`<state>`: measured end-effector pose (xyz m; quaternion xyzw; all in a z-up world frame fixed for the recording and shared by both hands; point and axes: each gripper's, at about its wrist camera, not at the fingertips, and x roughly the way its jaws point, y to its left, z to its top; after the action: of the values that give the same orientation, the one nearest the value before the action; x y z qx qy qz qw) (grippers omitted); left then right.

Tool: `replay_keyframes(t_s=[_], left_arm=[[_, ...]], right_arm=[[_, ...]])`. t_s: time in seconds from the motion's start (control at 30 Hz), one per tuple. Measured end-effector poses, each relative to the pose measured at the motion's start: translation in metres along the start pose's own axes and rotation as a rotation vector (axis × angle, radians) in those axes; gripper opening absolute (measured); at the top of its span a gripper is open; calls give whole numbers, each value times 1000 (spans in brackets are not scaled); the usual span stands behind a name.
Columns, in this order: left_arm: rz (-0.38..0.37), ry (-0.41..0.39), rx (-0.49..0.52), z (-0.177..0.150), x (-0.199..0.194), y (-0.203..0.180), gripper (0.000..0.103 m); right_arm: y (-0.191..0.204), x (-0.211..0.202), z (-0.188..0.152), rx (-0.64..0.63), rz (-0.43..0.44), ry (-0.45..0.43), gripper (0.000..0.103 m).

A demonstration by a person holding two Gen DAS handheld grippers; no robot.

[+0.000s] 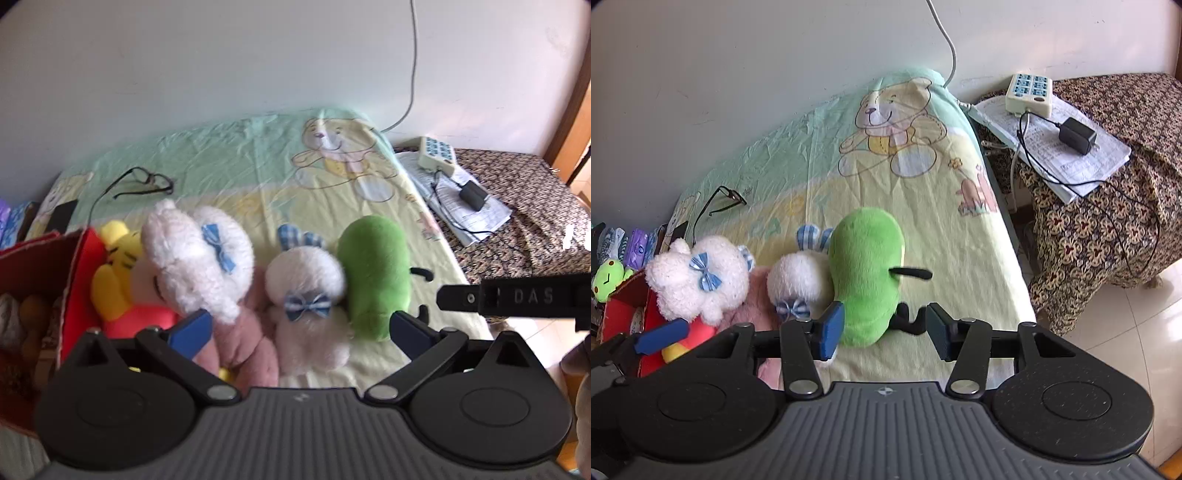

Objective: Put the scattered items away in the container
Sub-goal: 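Reach the right gripper toward the white plaid-eared bunny plush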

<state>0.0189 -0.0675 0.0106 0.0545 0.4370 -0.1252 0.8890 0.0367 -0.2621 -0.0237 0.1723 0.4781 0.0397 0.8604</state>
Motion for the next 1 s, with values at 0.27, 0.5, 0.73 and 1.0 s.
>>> replay_keyframes(t_s=[0.27, 0.5, 0.73, 1.0], left_arm=[[-181, 111, -13, -4, 40, -20, 102], [-149, 41, 145, -17, 56, -53, 102], [-165, 110, 144, -23, 77, -55, 100], [-27, 94, 39, -31, 71, -3, 100]], right_arm=[[-22, 27, 13, 7, -10, 19, 62], [-31, 62, 17, 57, 64, 69, 63], [-40, 77, 22, 98, 136, 88, 65], [-55, 60, 11, 120, 121, 38, 66]])
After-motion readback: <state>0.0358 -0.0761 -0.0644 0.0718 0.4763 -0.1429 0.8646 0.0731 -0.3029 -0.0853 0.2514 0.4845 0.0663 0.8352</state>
